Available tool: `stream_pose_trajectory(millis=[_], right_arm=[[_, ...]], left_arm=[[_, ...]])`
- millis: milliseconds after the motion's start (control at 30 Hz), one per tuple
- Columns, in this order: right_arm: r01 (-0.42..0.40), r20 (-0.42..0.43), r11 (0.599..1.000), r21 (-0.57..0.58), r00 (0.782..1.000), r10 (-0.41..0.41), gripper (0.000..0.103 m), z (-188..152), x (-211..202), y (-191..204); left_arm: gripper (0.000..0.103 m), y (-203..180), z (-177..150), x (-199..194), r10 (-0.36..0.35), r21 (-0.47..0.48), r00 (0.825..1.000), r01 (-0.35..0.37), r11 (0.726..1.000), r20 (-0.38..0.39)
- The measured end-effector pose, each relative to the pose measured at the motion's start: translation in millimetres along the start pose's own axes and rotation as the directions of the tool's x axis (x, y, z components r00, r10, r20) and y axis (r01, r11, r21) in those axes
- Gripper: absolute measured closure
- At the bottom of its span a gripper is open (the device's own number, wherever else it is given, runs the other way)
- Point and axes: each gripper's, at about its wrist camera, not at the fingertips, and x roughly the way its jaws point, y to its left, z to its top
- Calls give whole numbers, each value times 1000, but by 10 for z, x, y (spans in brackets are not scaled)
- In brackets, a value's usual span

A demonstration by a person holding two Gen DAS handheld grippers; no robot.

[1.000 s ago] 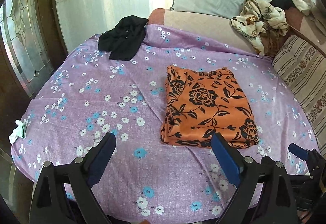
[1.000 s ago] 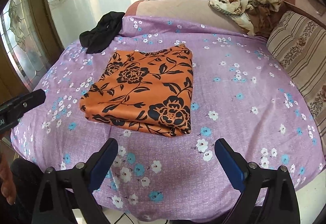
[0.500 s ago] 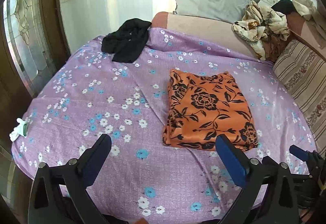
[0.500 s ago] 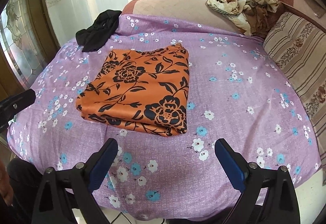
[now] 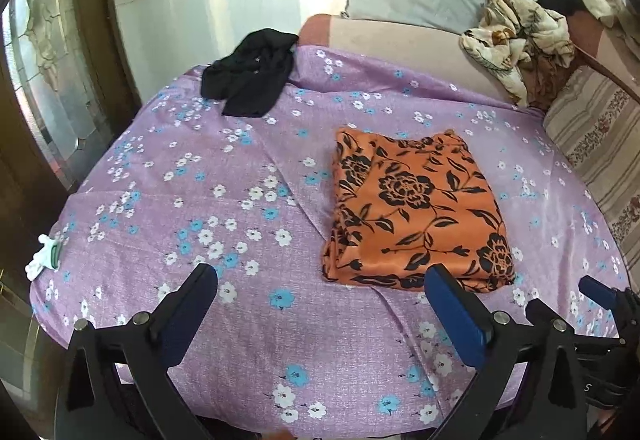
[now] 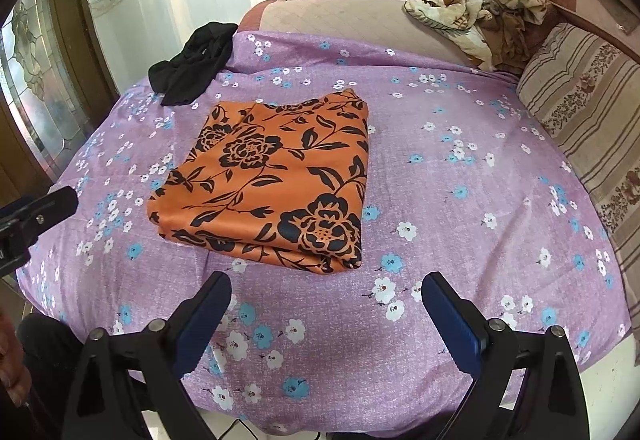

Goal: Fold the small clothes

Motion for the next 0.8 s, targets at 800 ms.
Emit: stream_pose_trajectory(millis=[800], right_arm=[[12,-22,1000,-18,1000,-12,5,60,146,33]], left_arm=[[0,-113,56,121,-33,11,999,33,999,-3]])
